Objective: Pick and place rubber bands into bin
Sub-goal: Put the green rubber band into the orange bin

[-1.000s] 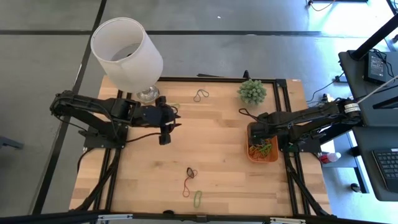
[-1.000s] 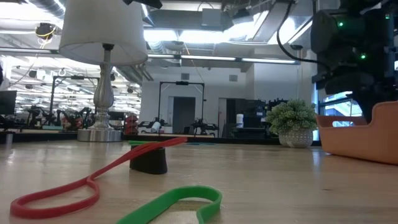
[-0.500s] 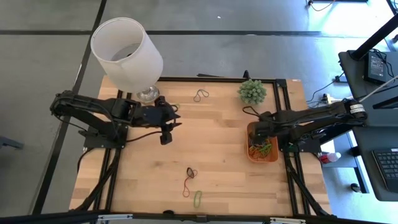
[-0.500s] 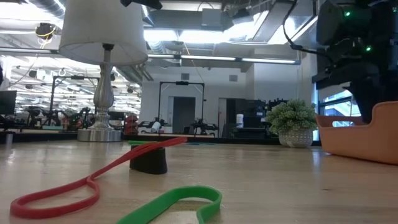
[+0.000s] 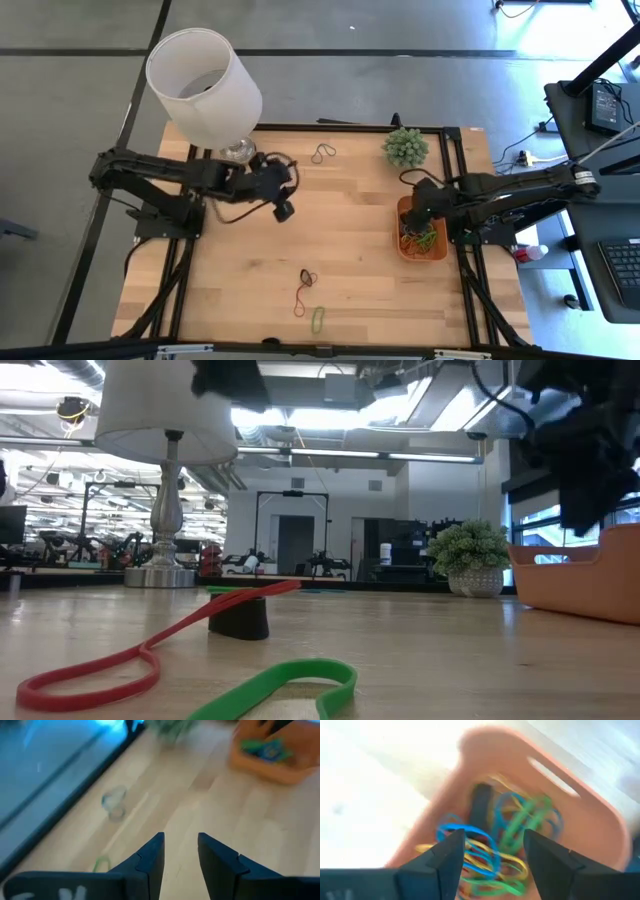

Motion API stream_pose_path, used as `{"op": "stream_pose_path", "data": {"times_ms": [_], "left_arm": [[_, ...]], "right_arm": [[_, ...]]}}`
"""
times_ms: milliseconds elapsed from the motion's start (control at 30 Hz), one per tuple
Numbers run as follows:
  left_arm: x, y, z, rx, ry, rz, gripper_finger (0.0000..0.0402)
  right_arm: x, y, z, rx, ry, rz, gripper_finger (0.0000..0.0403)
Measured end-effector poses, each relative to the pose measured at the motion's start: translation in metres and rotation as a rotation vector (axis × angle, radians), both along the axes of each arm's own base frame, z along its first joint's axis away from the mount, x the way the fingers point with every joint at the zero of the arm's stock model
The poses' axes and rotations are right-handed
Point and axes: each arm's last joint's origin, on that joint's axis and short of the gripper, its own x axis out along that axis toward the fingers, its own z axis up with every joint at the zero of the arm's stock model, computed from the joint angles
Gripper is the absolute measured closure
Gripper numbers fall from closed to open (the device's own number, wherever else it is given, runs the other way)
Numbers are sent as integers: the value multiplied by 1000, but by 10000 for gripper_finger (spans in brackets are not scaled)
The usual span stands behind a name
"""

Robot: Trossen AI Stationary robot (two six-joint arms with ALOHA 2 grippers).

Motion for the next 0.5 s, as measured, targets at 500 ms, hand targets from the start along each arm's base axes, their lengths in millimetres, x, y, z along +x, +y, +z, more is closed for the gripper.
{"op": "stream_pose_path", "data": {"times_ms": [500], "left_arm": [[28, 127, -100, -367, 466, 203, 269]], "right_arm": [[4, 0, 40, 7, -373, 25, 204]]}}
